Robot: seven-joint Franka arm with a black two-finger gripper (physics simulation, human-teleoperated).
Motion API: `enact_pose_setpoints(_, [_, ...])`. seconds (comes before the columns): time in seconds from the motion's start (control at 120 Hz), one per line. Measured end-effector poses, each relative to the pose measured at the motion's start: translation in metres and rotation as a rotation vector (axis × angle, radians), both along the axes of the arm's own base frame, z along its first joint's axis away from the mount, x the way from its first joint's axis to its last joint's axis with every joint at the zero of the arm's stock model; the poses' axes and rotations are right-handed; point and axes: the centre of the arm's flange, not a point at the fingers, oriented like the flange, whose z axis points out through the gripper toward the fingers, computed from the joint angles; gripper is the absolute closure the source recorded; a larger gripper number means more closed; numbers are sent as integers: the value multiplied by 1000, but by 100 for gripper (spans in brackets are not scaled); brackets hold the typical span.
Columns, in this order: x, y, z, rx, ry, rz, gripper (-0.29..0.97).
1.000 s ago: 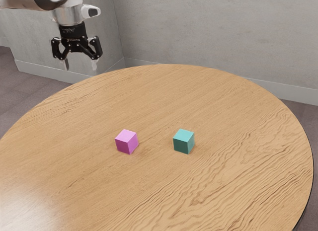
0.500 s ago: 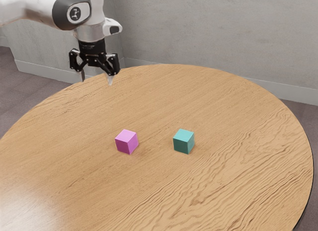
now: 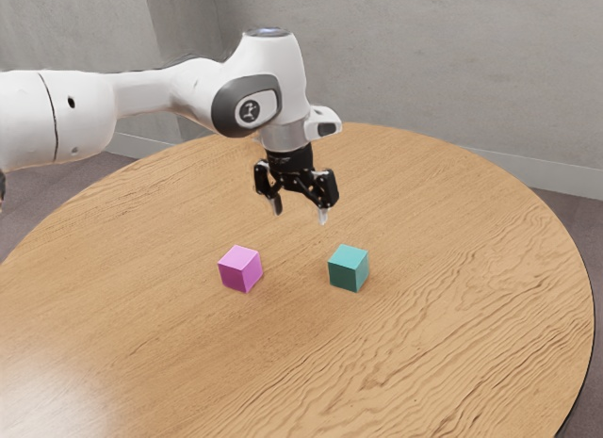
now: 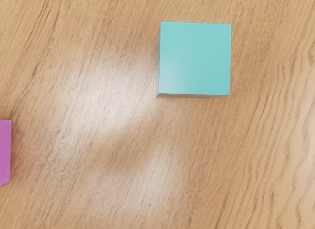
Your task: Pick up the blue block with one arm, and put the blue block on the pink block with one arm
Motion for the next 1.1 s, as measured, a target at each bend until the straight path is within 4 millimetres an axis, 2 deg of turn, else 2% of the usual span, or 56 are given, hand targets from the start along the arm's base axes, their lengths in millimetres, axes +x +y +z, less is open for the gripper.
enact_pose_setpoints(0.208, [24,-23,-55,25,-66,-71,0])
enact_pose_setpoints(0.325, [34,-22,-81,26,-96,-76,0])
enact_pose_setpoints(0.475, [53,-30,-98,-12,-147,-78,0])
enact_pose_setpoints(0.583, [59,-29,-120,-11,-147,-75,0])
enact_pose_setpoints(1.1, [65,-33,-133,-12,-152,-180,0])
